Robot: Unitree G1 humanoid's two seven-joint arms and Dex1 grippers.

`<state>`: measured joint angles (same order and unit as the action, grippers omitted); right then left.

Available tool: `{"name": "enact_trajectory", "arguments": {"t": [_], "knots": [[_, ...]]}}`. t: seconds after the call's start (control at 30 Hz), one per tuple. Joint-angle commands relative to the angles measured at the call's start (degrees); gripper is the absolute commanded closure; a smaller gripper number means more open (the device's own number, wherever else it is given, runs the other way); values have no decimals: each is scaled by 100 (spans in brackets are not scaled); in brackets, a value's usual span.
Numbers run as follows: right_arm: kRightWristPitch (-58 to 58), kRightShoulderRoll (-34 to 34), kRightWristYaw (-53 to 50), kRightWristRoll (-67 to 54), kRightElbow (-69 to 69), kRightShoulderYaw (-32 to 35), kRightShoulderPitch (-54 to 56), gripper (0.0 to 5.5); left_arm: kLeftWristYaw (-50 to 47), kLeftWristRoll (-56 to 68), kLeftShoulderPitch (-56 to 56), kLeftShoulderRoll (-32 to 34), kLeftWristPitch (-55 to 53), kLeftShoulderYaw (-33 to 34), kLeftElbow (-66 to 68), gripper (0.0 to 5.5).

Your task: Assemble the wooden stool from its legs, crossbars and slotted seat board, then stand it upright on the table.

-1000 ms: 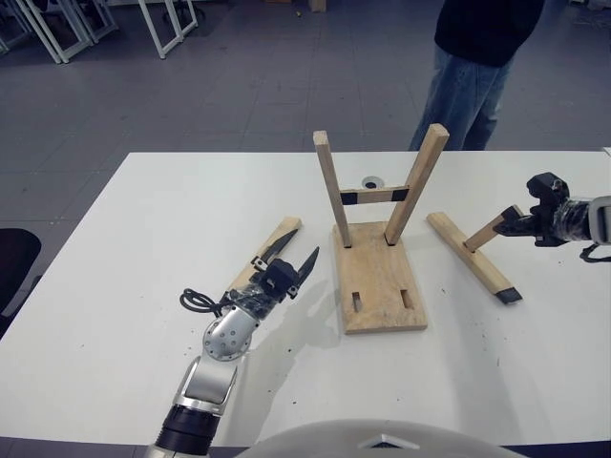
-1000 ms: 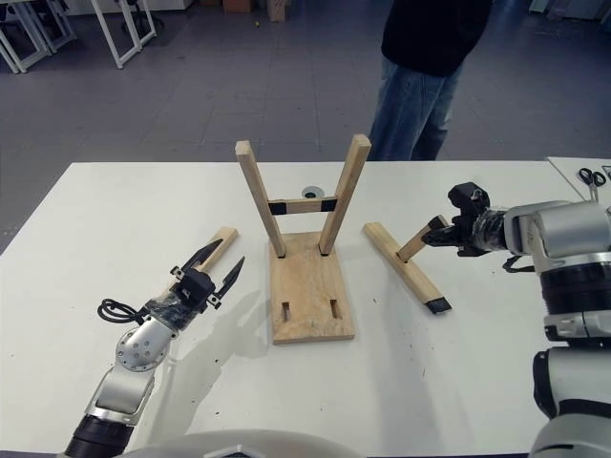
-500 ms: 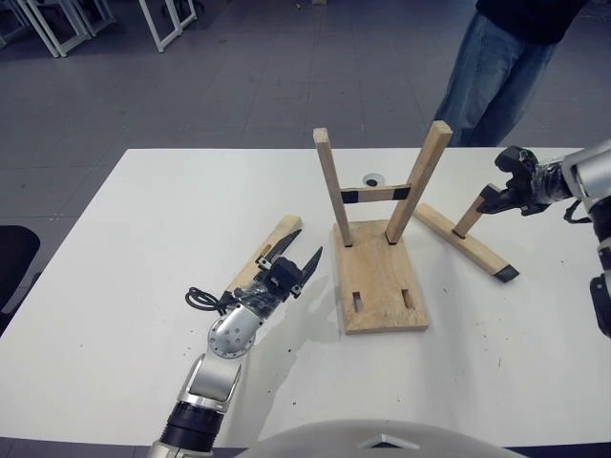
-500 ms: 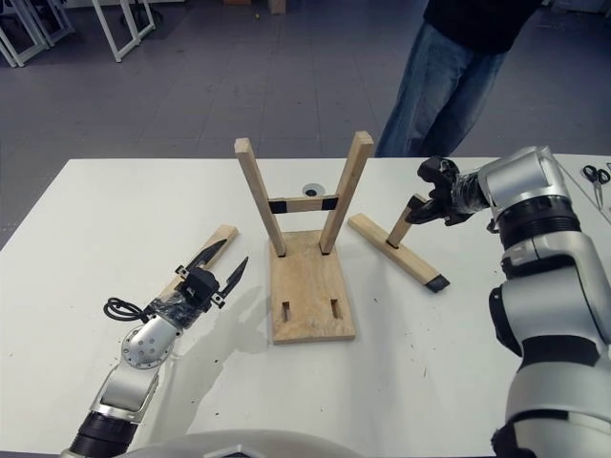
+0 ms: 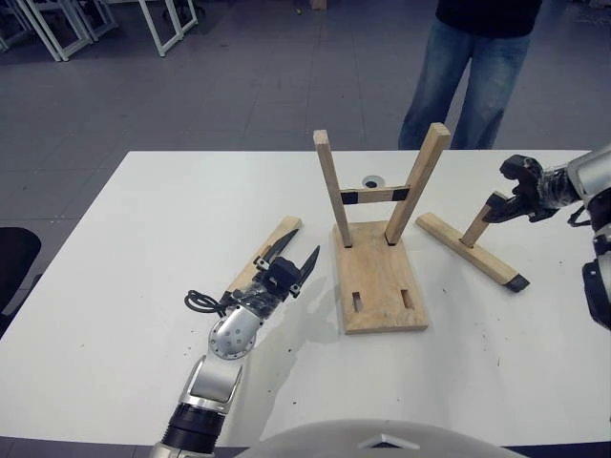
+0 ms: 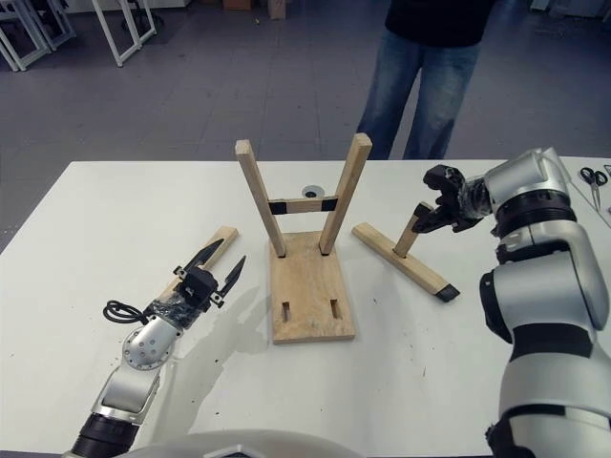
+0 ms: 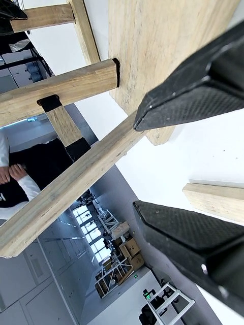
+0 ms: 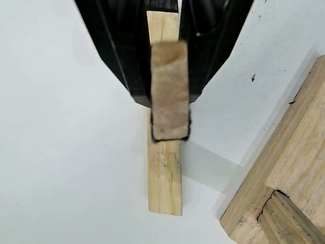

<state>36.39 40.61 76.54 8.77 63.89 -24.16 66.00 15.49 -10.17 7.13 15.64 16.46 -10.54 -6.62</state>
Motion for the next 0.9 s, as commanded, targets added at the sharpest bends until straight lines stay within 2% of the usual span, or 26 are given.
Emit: {"name": "enact_trajectory", "arguments": {"t": [0.03,0.1,0.23,0.33,0.4,0.47,0.57,0.7,0.77,0.9], "knots": [[125,40,-38,-45,-546,262,136,401,-2,-7,-7,40,-50,35,43,297],[47,183,-137,4,-854,360,101,361,5,6,-12,50,-46,46,58,297],[603,410,-437,-385,-1775,1110,322,361,19,50,25,100,-17,111,86,297],[1003,-50,-1760,-1073,-2720,2481,129,361,52,63,74,97,-17,77,62,297],[1135,-615,-3069,-1391,-3675,3541,-622,361,127,98,57,132,-19,73,72,297],[1193,-1103,-3993,-1574,-4409,4226,-1348,361,218,145,8,184,-30,92,93,297],[1310,-1407,-4479,-1615,-5217,4345,-2822,361,354,213,-56,283,-30,147,124,297],[1050,-1477,-4520,-1526,-5066,3903,-3993,361,399,237,-81,287,-22,110,184,297],[917,-1445,-4607,-1541,-4947,3850,-4095,361,436,259,-128,300,-10,97,229,297],[655,-1305,-4782,-1755,-4844,4072,-3566,361,429,289,-93,319,-6,165,219,297]]}}
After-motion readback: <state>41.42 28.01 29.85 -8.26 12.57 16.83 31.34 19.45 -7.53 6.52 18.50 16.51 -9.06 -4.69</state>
